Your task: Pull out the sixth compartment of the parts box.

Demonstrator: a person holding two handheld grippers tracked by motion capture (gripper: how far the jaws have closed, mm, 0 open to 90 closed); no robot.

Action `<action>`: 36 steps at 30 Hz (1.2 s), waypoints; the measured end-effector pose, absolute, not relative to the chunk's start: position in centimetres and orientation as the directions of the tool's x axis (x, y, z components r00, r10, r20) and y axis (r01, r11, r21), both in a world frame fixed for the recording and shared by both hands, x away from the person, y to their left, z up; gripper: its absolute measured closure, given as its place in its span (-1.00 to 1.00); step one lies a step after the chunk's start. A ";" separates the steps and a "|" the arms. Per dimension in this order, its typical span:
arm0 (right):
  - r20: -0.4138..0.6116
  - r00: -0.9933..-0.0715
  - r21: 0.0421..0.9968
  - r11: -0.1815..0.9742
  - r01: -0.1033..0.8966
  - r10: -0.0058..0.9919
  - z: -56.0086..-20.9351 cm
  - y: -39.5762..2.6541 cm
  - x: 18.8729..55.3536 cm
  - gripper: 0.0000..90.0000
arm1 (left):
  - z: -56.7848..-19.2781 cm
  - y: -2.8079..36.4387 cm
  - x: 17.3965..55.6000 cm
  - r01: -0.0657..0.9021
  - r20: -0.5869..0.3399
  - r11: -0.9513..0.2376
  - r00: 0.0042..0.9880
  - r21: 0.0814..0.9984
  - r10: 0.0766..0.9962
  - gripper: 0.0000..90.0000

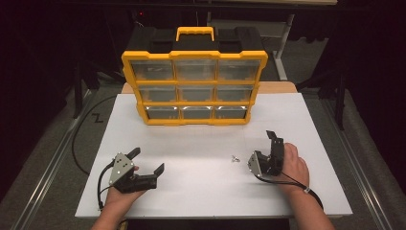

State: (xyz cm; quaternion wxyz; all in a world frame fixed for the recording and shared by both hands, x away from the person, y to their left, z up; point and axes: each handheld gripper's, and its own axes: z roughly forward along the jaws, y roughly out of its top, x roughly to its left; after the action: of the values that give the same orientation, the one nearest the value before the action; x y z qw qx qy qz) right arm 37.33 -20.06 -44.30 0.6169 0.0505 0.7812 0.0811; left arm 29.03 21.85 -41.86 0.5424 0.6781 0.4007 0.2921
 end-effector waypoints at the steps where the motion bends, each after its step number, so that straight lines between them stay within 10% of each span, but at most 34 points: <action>1: -0.957 -0.231 0.185 0.983 -0.022 0.175 -44.3 -20.0 37.3 -0.95 | -41.9 21.8 29.0 0.226 -0.039 -0.090 0.508 0.970 0.860 -0.99; 36: -0.976 -0.193 0.126 0.985 -0.115 0.103 -44.4 -19.0 36.7 -0.92 | -41.9 21.8 29.0 0.224 -0.038 -0.091 0.513 0.970 0.858 -0.99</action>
State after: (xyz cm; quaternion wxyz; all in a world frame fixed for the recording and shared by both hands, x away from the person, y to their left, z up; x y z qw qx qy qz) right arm 36.70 -19.00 -44.38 0.6353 -0.0039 0.7675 0.0855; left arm 29.05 21.84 -41.88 0.5439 0.6787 0.3982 0.2915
